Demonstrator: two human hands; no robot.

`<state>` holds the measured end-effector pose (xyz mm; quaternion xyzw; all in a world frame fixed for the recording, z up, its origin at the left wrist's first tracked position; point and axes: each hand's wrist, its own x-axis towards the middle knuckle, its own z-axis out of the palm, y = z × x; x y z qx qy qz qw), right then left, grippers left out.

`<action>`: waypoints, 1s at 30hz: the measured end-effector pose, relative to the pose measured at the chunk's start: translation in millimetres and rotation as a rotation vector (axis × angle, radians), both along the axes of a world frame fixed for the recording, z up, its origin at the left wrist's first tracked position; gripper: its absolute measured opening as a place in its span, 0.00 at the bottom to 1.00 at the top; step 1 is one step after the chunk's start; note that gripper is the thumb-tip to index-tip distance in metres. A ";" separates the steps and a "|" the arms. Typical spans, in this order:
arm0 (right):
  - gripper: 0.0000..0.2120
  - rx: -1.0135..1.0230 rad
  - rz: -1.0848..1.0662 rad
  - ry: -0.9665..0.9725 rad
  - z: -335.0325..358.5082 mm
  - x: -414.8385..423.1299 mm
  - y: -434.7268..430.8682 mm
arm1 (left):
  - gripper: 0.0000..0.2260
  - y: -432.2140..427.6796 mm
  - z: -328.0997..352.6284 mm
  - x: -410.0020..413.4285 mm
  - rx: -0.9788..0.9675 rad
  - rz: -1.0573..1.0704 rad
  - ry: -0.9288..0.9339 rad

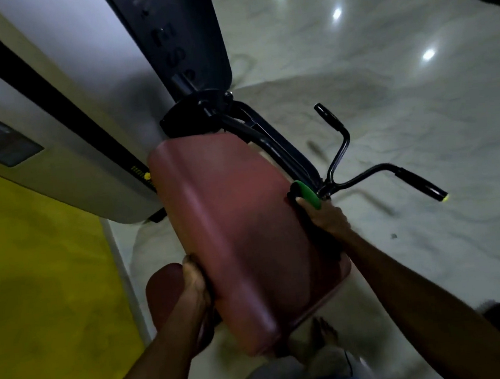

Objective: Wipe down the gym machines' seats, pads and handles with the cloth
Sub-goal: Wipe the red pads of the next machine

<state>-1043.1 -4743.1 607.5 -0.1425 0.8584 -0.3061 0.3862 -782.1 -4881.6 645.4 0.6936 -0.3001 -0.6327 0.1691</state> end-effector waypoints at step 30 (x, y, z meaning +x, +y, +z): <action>0.36 0.068 0.052 0.455 74.1 144.0 -16.2 | 0.33 17.2 -15.1 56.1 0.187 -0.223 0.249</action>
